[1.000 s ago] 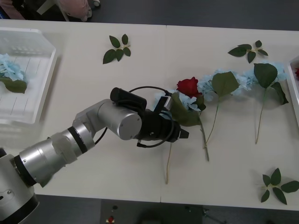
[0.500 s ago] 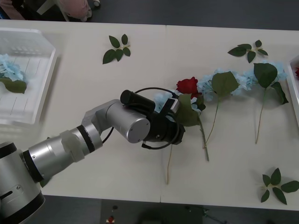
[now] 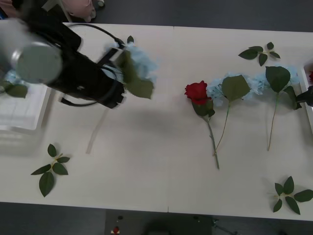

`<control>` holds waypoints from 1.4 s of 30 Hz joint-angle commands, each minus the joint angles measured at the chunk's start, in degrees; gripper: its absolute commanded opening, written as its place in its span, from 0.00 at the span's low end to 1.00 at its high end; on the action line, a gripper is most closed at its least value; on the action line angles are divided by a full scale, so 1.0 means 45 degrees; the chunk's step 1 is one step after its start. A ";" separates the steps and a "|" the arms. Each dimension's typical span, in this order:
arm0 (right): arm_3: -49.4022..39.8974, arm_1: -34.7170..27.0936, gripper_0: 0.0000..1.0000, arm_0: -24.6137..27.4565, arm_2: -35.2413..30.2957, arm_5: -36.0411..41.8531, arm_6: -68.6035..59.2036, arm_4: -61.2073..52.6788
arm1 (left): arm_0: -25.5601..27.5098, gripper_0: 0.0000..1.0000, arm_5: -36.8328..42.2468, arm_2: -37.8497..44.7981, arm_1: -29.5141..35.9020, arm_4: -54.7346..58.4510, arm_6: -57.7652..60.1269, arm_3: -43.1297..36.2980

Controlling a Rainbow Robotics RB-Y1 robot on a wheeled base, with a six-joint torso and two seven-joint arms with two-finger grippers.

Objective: Put the red flowers into the right box and the blue flowers into the left box

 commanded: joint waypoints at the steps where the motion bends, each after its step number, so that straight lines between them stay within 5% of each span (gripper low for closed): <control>1: 0.0111 0.1367 0.87 -0.0702 -0.0041 0.0418 -0.0374 0.2626 | -0.0557 0.00 0.2499 0.0957 0.3095 -0.0317 -0.2255 -0.0207; 6: 0.0755 0.2715 0.87 -0.0937 -0.0022 0.0282 -0.0550 0.4775 | 0.0263 0.00 0.3085 0.0957 0.4032 -0.4418 -0.3915 0.0613; 11: 0.1497 0.3926 0.87 -0.1073 -0.0041 -0.0128 -0.0413 0.6220 | 0.1103 0.00 0.1738 0.0957 0.2822 -0.8656 -0.3778 0.2430; 18: 0.2904 0.5117 0.87 -0.1523 -0.0041 -0.0714 -0.0354 0.7568 | 0.1103 0.01 -0.0098 0.0938 0.1122 -1.0571 -0.2821 0.5633; 24: 0.4583 0.5977 0.81 -0.2050 -0.0022 -0.1691 -0.0198 0.8290 | 0.1103 0.36 -0.2208 0.0957 0.0868 -1.0942 -0.2821 0.7469; 27: 0.5091 0.6172 0.44 -0.2284 -0.0041 -0.1886 -0.0120 0.8466 | 0.1103 0.54 -0.3145 0.0957 0.0986 -1.0903 -0.2860 0.8035; 29: 0.5228 0.6231 0.12 -0.2323 -0.0041 -0.1925 -0.0081 0.8525 | 0.1103 0.63 -0.3633 0.0957 0.1044 -1.0531 -0.2958 0.8211; 31: 0.5228 0.6211 0.00 -0.2323 -0.0041 -0.1925 -0.0042 0.8564 | 0.1103 0.70 -0.3712 0.0957 0.1279 -0.9594 -0.3075 0.7899; 37: 0.5208 0.6016 0.00 -0.2323 -0.0080 -0.2121 0.0231 0.8232 | 0.1142 0.74 -0.3067 0.1172 0.3349 -0.1762 -0.4930 0.5028; 42: 0.5052 0.5313 0.00 -0.2304 -0.0588 -0.2218 0.1579 0.6454 | 0.2470 0.74 -0.1212 0.3653 0.4072 0.3629 -0.6200 0.3016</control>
